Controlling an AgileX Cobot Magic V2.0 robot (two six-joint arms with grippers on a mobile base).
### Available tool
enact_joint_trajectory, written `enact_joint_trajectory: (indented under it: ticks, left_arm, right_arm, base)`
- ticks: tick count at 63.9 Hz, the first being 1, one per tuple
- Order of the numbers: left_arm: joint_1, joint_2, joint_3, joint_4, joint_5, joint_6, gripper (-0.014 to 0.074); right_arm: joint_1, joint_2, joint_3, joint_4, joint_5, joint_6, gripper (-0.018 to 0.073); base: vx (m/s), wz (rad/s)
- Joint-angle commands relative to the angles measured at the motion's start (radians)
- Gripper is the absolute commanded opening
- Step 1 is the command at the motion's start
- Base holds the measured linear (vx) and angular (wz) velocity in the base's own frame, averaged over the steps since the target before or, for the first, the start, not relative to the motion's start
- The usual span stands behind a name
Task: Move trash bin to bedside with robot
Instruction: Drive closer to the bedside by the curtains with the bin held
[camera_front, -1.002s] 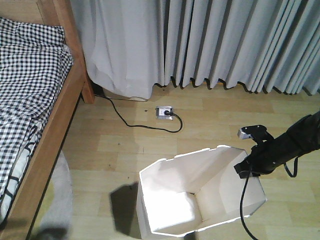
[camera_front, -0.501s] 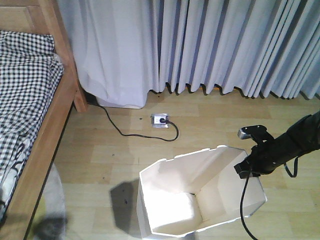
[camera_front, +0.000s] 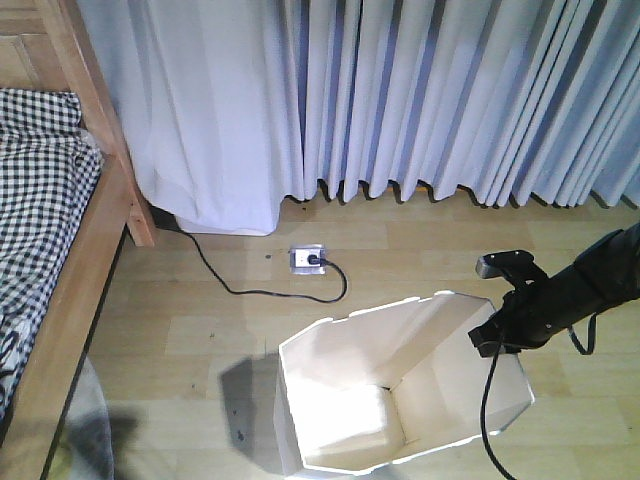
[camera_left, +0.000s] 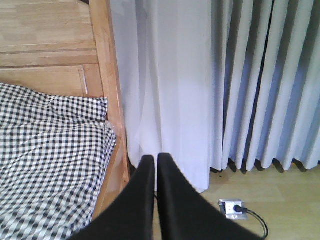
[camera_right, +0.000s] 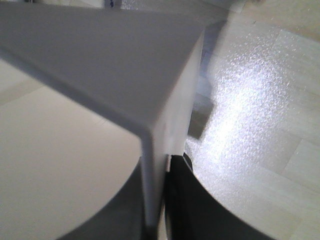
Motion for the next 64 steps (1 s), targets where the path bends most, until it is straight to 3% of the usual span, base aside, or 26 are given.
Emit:
enact_joint_trajectory:
  ticks: [1,64]
  left_arm:
    - [0.001,-0.015,0.019,-0.004,-0.071,0.000,-0.0006]
    - [0.001,-0.015,0.019,-0.004,-0.071,0.000,-0.0006]
  right_arm:
    - [-0.002,-0.072,-0.014,0.064,0.147,0.005,-0.0005]
    - [-0.002,-0.072,-0.014,0.064,0.147,0.005,-0.0005]
  base:
    - [0.15,-0.03]
    - [0.14,0.01]
